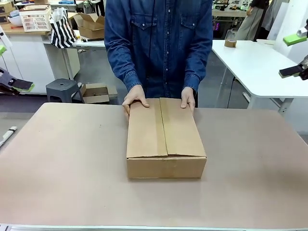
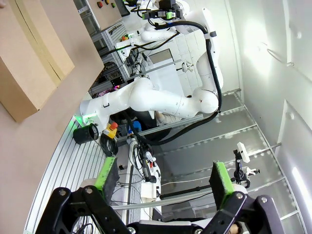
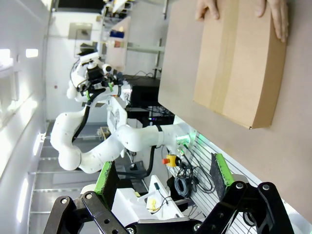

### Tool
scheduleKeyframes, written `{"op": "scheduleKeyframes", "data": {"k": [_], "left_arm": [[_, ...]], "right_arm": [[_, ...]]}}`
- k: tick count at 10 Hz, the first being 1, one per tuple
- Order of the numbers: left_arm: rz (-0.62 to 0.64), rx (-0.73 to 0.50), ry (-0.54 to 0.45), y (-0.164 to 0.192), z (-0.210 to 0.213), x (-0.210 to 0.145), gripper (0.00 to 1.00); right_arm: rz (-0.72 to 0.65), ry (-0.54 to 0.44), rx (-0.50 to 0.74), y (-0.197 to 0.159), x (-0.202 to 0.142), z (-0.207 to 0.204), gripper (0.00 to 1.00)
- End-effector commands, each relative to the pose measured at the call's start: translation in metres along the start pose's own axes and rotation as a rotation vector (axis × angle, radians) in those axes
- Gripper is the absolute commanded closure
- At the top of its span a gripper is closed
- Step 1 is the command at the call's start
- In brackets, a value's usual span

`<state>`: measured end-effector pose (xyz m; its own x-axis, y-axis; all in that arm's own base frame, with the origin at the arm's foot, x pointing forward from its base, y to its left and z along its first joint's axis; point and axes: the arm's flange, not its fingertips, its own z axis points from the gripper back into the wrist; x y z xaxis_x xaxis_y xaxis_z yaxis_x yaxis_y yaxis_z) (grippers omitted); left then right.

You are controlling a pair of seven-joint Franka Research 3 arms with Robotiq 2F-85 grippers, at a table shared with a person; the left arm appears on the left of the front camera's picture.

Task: Pack the gift set into the box.
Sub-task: Press and hold the closed box until the human finishes sealing it.

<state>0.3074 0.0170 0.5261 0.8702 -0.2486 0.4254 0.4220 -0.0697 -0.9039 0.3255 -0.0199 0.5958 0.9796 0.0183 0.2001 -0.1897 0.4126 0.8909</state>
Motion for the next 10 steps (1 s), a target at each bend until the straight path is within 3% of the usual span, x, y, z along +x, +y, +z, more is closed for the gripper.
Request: {"op": "scheduleKeyframes", "data": {"k": [1, 10], "left_arm": [[0.002, -0.017, -0.006, -0.0021, -0.0022, -0.001, 0.0], [0.002, -0.017, -0.006, -0.0021, -0.0022, -0.001, 0.0]], "right_arm": [[0.026, -0.005, 0.022, 0.0008, 0.0013, -0.001, 0.0], [0.026, -0.005, 0.022, 0.0008, 0.0013, -0.001, 0.0]]}}
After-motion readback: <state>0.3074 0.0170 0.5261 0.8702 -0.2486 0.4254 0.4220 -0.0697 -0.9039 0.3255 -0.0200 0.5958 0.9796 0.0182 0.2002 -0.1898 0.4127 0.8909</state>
